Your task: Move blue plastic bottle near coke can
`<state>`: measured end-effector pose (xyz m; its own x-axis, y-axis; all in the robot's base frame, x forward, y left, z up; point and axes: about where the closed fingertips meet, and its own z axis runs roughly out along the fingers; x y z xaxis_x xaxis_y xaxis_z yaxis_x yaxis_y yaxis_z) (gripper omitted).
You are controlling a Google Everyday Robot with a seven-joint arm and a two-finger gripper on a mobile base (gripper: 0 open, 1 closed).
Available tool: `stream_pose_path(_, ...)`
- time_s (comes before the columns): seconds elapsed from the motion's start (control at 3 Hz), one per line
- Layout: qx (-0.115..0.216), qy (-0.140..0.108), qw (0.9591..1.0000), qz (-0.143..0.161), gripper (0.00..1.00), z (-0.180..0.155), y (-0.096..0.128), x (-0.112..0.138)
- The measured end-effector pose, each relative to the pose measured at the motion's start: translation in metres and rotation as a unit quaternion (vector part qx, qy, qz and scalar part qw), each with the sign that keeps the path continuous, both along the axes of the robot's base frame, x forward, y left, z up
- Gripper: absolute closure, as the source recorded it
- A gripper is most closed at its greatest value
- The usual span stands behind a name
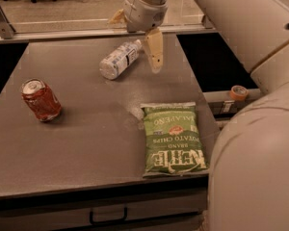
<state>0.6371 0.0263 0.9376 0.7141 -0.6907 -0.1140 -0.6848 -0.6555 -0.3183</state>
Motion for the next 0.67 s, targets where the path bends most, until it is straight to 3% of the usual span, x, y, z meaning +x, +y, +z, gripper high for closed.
stream_pose_path(0.33, -0.001, -0.015, 0.9995, 0.029, 0.00, -0.004, 0.014, 0.012)
stream_pose_path(0.67, -0.036, -0.023, 0.9958, 0.081, 0.00, -0.019, 0.030, 0.036)
